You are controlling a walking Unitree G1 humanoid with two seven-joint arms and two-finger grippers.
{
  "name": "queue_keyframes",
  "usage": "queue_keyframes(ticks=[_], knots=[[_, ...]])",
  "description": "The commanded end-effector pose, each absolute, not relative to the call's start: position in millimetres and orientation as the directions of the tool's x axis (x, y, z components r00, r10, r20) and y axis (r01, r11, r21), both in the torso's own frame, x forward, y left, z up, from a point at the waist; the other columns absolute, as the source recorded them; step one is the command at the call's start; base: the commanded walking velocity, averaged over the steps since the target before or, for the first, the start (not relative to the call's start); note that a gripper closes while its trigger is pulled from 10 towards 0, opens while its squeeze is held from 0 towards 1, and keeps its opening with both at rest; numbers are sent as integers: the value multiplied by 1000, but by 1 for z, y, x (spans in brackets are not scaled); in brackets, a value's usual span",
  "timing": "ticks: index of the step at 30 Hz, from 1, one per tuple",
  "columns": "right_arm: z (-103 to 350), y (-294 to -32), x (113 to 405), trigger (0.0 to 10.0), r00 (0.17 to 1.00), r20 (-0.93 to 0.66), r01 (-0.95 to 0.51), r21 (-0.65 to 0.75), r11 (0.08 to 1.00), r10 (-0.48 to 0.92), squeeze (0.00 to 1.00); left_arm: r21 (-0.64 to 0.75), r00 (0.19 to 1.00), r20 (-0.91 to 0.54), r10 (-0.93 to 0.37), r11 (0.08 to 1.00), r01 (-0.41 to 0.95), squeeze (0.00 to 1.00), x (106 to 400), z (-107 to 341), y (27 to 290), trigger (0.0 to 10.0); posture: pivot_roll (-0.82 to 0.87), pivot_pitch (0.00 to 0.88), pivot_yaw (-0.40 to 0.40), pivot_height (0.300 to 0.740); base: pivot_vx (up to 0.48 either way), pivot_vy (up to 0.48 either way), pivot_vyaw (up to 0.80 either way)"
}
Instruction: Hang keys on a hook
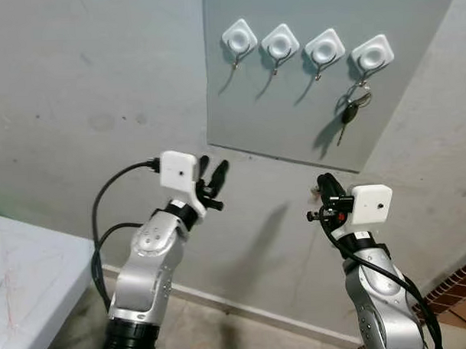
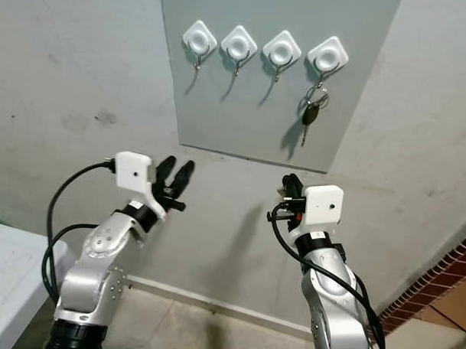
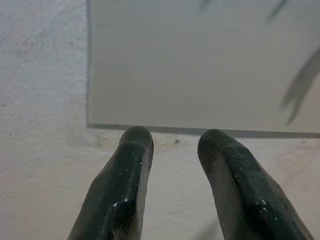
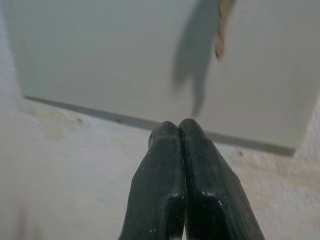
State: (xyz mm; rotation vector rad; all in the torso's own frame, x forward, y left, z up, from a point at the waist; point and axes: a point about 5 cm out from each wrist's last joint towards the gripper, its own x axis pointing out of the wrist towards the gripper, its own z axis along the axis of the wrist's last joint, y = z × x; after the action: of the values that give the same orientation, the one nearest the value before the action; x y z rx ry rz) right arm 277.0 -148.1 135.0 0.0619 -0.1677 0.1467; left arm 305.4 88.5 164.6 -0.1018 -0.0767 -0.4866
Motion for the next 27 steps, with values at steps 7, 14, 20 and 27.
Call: queue_keyframes(ticks=[7, 14, 20, 27], knots=[[185, -142, 292, 10000, 912, 333, -252, -6, 968, 240, 0, -12, 816, 185, -548, 829, 559, 0, 309, 195, 71, 10000, 88, 2, -41, 736, 0, 0, 0], [201, -141, 302, 10000, 893, 373, -266, -16, 964, 252, 0, -6, 802, 208, -560, 819, 574, 0, 313, 204, 68, 10000, 93, 3, -42, 736, 0, 0, 0], [210, -137, 310, 10000, 875, 400, -290, -22, 957, 274, 0, -2, 792, 215, -572, 810, 586, 0, 315, 208, 63, 10000, 96, 7, -43, 736, 0, 0, 0], [225, -131, 322, 10000, 852, 442, -307, -16, 952, 282, 0, -3, 779, 228, -585, 799, 601, 0, 315, 213, 58, 10000, 98, 3, -45, 736, 0, 0, 0]])
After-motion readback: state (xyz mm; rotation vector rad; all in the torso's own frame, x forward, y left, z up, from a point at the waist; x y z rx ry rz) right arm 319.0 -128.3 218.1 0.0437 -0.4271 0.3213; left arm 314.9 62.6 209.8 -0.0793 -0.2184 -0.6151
